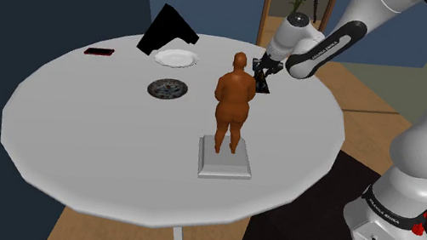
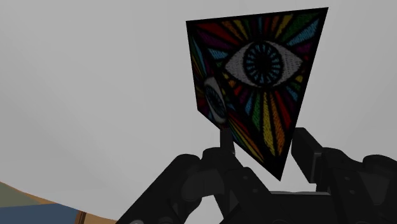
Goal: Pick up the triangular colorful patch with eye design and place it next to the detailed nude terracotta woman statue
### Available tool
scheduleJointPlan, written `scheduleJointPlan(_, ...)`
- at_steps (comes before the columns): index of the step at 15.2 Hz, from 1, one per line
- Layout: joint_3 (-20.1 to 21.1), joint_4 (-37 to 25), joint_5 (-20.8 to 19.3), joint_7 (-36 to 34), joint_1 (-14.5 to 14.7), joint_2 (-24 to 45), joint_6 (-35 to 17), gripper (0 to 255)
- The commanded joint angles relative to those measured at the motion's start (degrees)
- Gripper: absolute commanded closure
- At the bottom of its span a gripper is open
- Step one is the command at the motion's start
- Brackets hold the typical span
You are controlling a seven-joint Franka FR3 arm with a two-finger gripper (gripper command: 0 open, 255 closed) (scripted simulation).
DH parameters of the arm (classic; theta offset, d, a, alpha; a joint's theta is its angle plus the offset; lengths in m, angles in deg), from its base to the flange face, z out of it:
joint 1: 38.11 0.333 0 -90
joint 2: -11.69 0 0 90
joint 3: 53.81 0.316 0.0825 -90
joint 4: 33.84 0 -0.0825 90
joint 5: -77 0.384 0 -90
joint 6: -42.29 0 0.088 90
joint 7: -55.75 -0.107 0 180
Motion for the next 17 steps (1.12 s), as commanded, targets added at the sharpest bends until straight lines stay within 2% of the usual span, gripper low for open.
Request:
scheduleJointPlan(1, -0.04, 0.02, 0.01, 0.02, -0.04, 0.06, 0.03, 255)
scheduleJointPlan(2, -0.04, 0.05, -0.02, -0.04, -0.01, 0.03, 0.04, 255)
scheduleJointPlan(9, 3.48, 0.30, 8.62, 7.87, -2.38, -4.00, 3.33, 255)
scheduleJointPlan(17, 5.89, -0.57, 17.23, 15.52, -3.69, -8.11, 7.59, 255)
